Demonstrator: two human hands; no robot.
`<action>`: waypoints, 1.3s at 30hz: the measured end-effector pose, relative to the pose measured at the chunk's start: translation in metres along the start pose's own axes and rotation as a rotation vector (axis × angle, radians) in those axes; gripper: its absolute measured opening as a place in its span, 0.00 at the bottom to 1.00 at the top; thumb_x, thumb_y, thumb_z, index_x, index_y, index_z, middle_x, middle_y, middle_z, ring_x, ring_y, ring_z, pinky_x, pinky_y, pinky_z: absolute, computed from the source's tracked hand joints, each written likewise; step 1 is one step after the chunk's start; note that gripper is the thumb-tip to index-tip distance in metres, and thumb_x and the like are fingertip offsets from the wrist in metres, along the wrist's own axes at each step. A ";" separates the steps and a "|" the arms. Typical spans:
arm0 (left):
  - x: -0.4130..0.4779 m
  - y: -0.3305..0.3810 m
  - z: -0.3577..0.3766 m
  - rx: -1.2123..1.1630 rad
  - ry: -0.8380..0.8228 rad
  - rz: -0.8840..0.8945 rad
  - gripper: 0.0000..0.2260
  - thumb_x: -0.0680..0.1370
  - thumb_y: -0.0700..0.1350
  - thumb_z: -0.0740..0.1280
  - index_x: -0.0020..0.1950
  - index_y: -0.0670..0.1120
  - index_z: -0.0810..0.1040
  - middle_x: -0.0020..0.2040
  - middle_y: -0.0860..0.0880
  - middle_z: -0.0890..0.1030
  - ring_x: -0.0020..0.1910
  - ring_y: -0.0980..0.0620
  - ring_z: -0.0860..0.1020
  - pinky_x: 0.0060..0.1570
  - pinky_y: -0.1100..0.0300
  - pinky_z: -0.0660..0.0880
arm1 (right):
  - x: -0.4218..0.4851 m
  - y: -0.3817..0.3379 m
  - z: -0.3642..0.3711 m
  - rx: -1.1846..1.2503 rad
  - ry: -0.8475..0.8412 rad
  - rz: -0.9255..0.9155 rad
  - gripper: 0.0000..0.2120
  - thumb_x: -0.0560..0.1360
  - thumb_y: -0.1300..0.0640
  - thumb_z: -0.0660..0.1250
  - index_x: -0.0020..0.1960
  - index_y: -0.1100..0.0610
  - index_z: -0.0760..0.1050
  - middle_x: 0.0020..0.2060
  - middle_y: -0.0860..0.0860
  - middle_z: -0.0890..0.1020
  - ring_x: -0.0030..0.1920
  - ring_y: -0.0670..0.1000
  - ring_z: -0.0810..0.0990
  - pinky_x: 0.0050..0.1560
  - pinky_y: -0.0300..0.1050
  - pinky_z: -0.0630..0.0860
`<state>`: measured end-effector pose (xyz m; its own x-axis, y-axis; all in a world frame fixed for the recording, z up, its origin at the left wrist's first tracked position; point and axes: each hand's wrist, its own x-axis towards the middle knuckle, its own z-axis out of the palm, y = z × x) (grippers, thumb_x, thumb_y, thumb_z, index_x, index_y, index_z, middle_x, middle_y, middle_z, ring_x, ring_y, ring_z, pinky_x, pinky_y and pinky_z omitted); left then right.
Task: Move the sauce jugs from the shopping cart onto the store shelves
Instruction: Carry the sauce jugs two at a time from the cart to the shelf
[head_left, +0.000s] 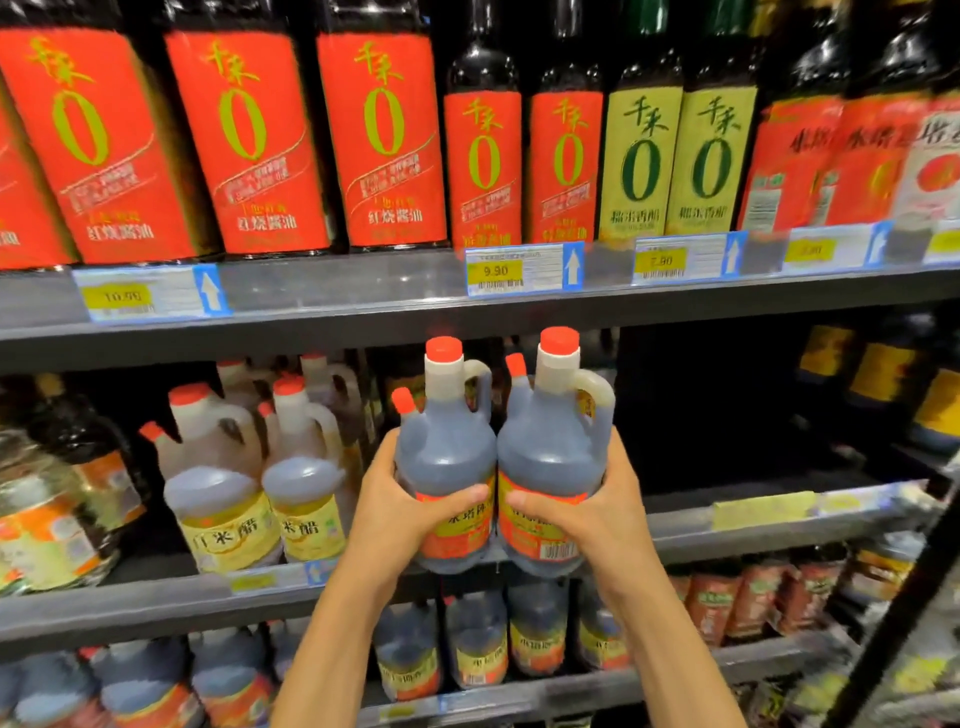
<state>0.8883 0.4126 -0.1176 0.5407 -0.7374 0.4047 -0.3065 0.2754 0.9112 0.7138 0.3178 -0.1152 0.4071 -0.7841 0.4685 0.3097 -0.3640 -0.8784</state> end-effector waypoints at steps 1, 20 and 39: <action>0.002 -0.003 -0.001 0.003 0.003 0.013 0.36 0.59 0.53 0.82 0.64 0.55 0.74 0.60 0.57 0.82 0.58 0.58 0.80 0.50 0.62 0.80 | 0.003 0.002 -0.001 -0.015 -0.008 -0.016 0.37 0.56 0.52 0.84 0.61 0.41 0.72 0.57 0.41 0.82 0.59 0.44 0.81 0.51 0.39 0.81; 0.061 -0.061 -0.009 0.159 0.062 -0.059 0.38 0.53 0.44 0.86 0.59 0.54 0.73 0.55 0.53 0.81 0.53 0.66 0.79 0.48 0.72 0.75 | 0.072 0.074 0.001 -0.027 -0.148 0.149 0.38 0.55 0.71 0.79 0.61 0.49 0.75 0.50 0.46 0.86 0.49 0.46 0.85 0.40 0.38 0.81; 0.095 -0.081 -0.004 0.181 0.194 -0.152 0.32 0.65 0.28 0.77 0.66 0.37 0.70 0.64 0.38 0.77 0.62 0.45 0.76 0.64 0.46 0.72 | 0.115 0.110 0.000 -0.042 -0.310 0.318 0.37 0.62 0.63 0.81 0.68 0.50 0.71 0.66 0.51 0.79 0.65 0.52 0.78 0.62 0.51 0.78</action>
<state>0.9673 0.3232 -0.1524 0.7254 -0.6252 0.2878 -0.3357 0.0436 0.9409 0.7944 0.1875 -0.1580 0.7167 -0.6752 0.1747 0.0948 -0.1538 -0.9835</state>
